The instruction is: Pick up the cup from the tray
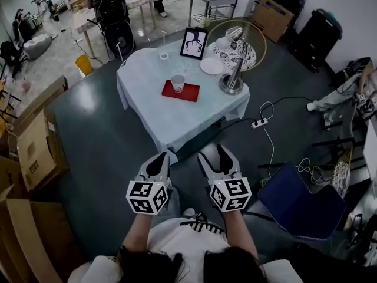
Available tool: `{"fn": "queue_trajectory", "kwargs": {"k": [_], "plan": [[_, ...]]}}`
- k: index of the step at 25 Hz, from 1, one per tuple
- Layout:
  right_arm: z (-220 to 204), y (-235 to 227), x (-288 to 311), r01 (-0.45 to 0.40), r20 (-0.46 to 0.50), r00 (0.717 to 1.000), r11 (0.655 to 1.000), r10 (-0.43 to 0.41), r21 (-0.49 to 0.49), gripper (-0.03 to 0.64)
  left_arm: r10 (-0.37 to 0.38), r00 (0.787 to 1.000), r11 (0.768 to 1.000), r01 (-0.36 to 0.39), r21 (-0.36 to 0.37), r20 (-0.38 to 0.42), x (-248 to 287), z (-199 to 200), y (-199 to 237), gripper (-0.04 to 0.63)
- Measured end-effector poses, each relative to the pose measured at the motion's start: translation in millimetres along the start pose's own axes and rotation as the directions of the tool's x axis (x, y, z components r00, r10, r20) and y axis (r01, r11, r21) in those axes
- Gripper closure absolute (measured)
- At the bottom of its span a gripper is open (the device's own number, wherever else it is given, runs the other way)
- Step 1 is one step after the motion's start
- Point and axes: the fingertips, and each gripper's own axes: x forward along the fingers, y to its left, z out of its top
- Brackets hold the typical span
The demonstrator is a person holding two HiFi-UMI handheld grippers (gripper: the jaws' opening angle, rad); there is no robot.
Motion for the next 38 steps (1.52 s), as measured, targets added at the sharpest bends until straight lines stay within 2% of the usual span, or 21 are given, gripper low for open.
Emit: {"fn": "queue_trajectory", "kwargs": {"k": [5, 12, 24, 33, 38], "plan": [[11.0, -12.7, 38.6, 0.002, -0.010, 1.000, 1.000, -0.002, 0.007, 0.270, -0.002, 1.000, 1.000, 0.002, 0.013, -0.002, 35.9, 23.3, 22.7, 0.595], [27.6, -16.9, 100.2, 0.010, -0.036, 0.999, 1.000, -0.010, -0.008, 0.229, -0.021, 1.000, 1.000, 0.021, 0.020, -0.011, 79.5, 54.8, 62.6, 0.595], [51.8, -18.1, 176.9, 0.071, -0.027, 0.997, 0.997, -0.072, -0.014, 0.206, -0.064, 0.997, 0.997, 0.066, 0.041, -0.037, 132.9, 95.6, 121.3, 0.595], [56.0, -19.3, 221.0, 0.085, -0.037, 0.996, 0.996, -0.085, 0.002, 0.173, -0.078, 0.995, 0.996, 0.081, 0.048, -0.064, 156.7, 103.3, 145.3, 0.595], [56.2, -30.6, 253.8, 0.073, -0.053, 0.996, 0.997, -0.074, -0.017, 0.163, -0.039, 0.993, 0.998, 0.044, 0.048, -0.111, 177.1, 93.6, 164.4, 0.595]]}}
